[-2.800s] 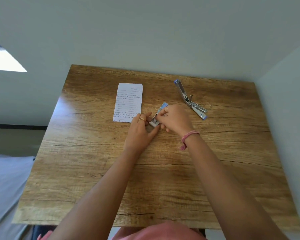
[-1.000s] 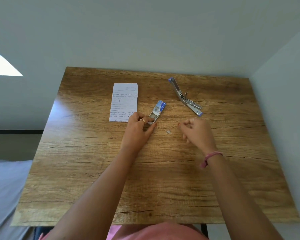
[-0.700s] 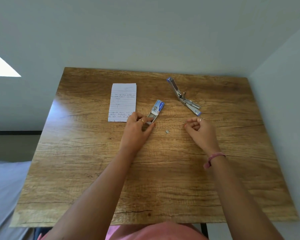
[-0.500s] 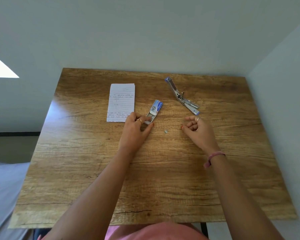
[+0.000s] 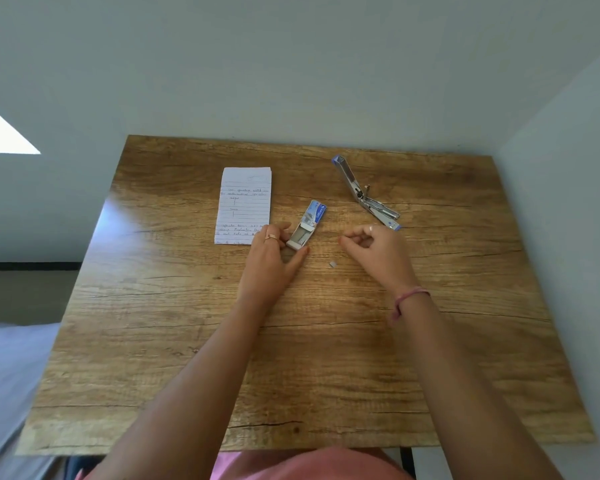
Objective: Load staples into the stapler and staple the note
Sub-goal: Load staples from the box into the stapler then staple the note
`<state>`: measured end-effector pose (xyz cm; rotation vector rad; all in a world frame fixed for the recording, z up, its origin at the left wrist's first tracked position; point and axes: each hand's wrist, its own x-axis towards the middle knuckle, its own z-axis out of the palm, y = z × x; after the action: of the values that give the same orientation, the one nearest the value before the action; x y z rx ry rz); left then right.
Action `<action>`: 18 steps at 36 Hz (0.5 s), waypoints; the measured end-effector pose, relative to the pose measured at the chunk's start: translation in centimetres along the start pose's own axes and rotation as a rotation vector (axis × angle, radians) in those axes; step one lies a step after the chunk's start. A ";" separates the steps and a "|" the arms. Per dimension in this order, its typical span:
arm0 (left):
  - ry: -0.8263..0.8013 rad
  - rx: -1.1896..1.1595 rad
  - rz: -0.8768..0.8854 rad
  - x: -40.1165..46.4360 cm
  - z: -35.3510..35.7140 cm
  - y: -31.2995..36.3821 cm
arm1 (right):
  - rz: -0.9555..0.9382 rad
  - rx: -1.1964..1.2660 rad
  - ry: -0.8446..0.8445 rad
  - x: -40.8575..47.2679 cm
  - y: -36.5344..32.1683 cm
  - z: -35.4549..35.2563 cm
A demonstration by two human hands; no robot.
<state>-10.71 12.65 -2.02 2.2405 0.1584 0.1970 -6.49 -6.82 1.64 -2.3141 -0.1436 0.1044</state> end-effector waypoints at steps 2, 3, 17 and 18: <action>0.002 0.005 0.009 0.0 0.0 -0.1 | -0.058 -0.036 -0.071 0.7 -1.6 0.9; 0.001 0.003 0.009 0.0 0.1 -0.1 | -0.081 -0.042 -0.096 1.1 -2.2 1.4; 0.013 -0.022 0.013 0.0 0.1 -0.3 | -0.094 -0.035 -0.033 3.7 -3.3 2.4; 0.011 -0.022 0.012 0.0 0.1 -0.3 | -0.078 -0.016 -0.002 3.9 -3.1 2.1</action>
<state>-10.67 12.75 -2.29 2.2193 0.1479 0.2171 -3.07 -2.67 2.32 -2.3215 -0.2368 0.0666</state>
